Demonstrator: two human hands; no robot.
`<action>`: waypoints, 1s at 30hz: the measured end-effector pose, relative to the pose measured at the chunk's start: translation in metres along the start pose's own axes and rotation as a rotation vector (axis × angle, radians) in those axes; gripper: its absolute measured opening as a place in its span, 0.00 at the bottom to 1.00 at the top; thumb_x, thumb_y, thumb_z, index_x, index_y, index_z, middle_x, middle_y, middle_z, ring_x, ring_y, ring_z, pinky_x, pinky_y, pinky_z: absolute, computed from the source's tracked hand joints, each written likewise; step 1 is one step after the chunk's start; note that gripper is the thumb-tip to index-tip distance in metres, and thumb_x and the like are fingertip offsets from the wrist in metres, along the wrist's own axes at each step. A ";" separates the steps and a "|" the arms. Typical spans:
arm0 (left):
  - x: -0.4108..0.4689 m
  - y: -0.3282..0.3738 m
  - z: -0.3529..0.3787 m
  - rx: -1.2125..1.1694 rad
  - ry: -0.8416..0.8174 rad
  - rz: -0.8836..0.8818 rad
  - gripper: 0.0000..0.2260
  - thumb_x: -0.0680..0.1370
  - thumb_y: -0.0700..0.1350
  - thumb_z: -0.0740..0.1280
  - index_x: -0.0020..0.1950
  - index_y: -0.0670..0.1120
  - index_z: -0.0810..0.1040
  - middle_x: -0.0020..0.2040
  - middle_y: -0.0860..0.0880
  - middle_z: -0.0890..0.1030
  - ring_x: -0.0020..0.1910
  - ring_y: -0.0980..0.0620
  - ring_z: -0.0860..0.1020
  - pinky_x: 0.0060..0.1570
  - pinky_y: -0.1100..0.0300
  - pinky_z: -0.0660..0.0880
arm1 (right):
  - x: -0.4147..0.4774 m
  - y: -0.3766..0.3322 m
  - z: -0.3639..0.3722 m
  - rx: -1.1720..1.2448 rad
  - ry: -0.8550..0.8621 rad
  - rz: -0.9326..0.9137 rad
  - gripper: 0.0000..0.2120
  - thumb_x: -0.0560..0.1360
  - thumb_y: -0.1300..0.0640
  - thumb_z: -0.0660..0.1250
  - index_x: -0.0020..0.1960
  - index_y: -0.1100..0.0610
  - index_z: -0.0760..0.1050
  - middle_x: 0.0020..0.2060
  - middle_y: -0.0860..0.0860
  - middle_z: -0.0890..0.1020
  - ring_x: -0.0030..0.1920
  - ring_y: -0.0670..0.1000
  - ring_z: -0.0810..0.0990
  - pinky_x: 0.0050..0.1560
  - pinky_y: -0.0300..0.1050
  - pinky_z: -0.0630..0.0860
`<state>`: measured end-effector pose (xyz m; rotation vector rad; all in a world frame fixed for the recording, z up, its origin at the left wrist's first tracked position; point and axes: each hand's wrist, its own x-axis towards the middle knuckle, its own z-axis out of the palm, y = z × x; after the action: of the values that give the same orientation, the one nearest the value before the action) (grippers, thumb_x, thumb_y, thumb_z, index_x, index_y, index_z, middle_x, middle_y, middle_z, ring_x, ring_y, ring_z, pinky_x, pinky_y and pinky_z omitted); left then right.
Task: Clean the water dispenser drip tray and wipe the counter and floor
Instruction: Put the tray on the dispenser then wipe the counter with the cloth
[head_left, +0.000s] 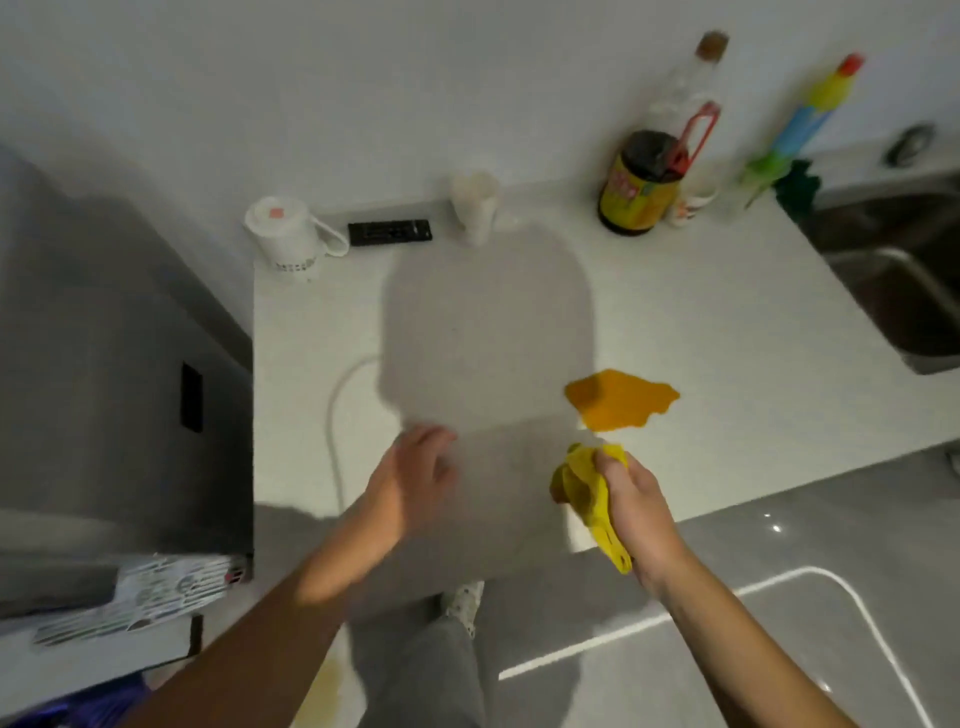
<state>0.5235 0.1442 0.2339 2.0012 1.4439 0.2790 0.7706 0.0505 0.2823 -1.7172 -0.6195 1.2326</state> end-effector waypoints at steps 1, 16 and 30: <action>0.020 0.013 0.008 0.006 -0.006 0.012 0.21 0.77 0.40 0.70 0.69 0.40 0.79 0.69 0.40 0.79 0.69 0.41 0.77 0.69 0.53 0.70 | 0.009 -0.009 -0.019 -0.055 0.066 -0.007 0.14 0.84 0.56 0.59 0.48 0.62 0.81 0.37 0.57 0.85 0.39 0.54 0.85 0.42 0.45 0.81; 0.162 0.052 0.069 0.405 0.016 0.366 0.26 0.82 0.52 0.59 0.79 0.43 0.68 0.80 0.41 0.67 0.80 0.39 0.63 0.79 0.42 0.58 | 0.146 0.006 -0.179 -1.409 0.050 -0.389 0.17 0.77 0.44 0.70 0.53 0.58 0.78 0.48 0.59 0.82 0.49 0.64 0.79 0.52 0.56 0.73; 0.166 0.051 0.076 0.454 0.050 0.292 0.28 0.81 0.54 0.59 0.81 0.50 0.62 0.82 0.45 0.64 0.82 0.44 0.58 0.81 0.44 0.55 | 0.235 -0.018 -0.187 -1.503 -0.436 -0.454 0.65 0.65 0.20 0.58 0.82 0.60 0.34 0.82 0.59 0.37 0.82 0.58 0.35 0.82 0.58 0.42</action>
<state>0.6637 0.2568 0.1749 2.5950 1.3271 0.1307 1.0331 0.1763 0.2052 -2.1299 -2.4788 0.7338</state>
